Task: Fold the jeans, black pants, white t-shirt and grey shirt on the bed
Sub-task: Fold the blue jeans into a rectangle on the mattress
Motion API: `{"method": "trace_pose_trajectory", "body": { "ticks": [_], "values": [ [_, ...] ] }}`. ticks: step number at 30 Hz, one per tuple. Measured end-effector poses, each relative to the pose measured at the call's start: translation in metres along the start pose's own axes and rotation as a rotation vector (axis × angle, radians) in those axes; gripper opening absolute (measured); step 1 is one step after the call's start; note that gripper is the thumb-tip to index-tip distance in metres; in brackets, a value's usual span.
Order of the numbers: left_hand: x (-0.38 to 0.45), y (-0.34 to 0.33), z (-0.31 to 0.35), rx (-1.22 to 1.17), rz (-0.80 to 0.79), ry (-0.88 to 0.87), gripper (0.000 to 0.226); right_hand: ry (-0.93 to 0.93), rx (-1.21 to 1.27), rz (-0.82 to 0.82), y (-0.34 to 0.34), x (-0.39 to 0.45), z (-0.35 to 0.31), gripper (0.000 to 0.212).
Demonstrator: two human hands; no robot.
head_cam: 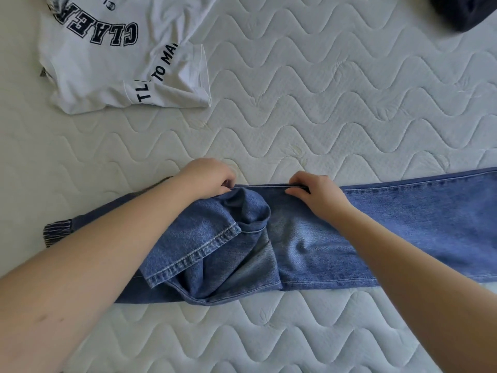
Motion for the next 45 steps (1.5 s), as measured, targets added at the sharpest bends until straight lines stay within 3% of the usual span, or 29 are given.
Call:
{"method": "trace_pose_trajectory", "body": {
  "ticks": [4, 8, 14, 17, 21, 29, 32, 34, 37, 39, 41, 45],
  "values": [
    [-0.002, 0.001, 0.0, -0.114, -0.073, -0.075, 0.005, -0.027, -0.004, 0.034, 0.002, 0.004, 0.002, 0.011],
    [-0.009, 0.003, -0.017, -0.374, -0.147, 0.024, 0.017, -0.03, -0.108, -0.027, -0.004, 0.011, 0.003, 0.022],
    [0.01, -0.003, -0.029, -0.294, -0.107, 0.152, 0.02, -0.072, -0.233, 0.033, 0.004, 0.027, 0.009, 0.036],
    [0.017, -0.005, -0.03, -0.237, -0.029, 0.206, 0.015, -0.018, -0.339, 0.087, 0.007, 0.03, 0.009, 0.032],
    [0.014, 0.007, -0.023, -0.089, 0.251, 0.21, 0.012, -0.001, -0.452, 0.235, 0.011, 0.021, 0.005, 0.033],
    [-0.063, 0.027, -0.048, -0.28, 0.682, 0.306, 0.026, 0.174, -0.23, 0.338, -0.014, -0.022, -0.057, 0.018],
    [-0.108, 0.01, -0.065, -0.364, 0.673, 0.425, 0.037, 0.148, -0.048, 0.259, -0.041, -0.039, -0.079, 0.014],
    [-0.138, -0.013, -0.075, -0.414, 0.636, 0.547, 0.046, 0.034, 0.007, 0.133, -0.069, -0.048, -0.084, 0.025],
    [-0.169, -0.052, -0.081, -0.521, 0.508, 0.701, 0.061, -0.041, -0.106, 0.02, -0.104, -0.059, -0.09, 0.049],
    [-0.178, -0.068, -0.075, -0.493, 0.428, 0.679, 0.058, -0.071, -0.145, 0.03, -0.111, -0.064, -0.094, 0.049],
    [-0.184, -0.067, -0.064, -0.445, 0.447, 0.614, 0.052, -0.103, -0.057, 0.087, -0.108, -0.067, -0.097, 0.037],
    [-0.183, -0.032, -0.025, -0.173, 0.586, 0.387, 0.076, -0.093, 0.35, 0.062, -0.098, -0.082, -0.11, 0.015]
  ]
}}
Point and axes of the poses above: each hand's wrist, its own x-axis towards the middle knuckle, its own y-axis out of the back of the hand, z = x × y, the point moved 9 cm from there along x, towards the middle knuckle, and after that the axes turned 4 degrees about z, right-handed, at the moved point
